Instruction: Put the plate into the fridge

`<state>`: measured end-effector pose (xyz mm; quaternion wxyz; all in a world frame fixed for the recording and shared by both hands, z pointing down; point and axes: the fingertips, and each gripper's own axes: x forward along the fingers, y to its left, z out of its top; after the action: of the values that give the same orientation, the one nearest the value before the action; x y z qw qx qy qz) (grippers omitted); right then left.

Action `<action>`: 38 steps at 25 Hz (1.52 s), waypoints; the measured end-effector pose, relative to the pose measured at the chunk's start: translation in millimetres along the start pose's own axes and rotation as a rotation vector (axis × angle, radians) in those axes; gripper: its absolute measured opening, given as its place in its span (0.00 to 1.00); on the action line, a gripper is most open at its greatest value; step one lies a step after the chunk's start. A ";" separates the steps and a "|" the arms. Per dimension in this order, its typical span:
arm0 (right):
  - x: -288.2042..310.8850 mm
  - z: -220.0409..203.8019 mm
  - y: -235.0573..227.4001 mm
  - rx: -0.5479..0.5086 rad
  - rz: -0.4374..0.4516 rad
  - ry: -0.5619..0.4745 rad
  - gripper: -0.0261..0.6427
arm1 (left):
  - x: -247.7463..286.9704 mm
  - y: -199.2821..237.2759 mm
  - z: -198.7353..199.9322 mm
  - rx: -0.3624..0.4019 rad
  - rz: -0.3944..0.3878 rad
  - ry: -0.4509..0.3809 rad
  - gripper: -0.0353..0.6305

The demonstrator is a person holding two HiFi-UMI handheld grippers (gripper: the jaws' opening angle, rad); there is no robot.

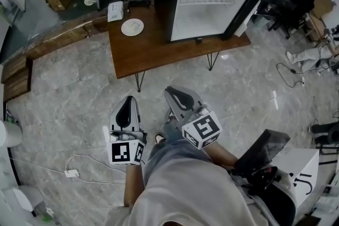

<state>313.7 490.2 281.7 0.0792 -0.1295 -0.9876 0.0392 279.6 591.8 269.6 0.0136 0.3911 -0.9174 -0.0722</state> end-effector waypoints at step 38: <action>534.9 21.3 -362.5 0.151 -0.224 0.096 0.07 | 595.4 331.0 -58.8 0.075 -0.156 0.196 0.08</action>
<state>-290.6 279.8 374.5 0.1396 -0.0139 -0.9852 0.0980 -365.6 382.5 356.4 0.0830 0.4664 -0.8806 -0.0003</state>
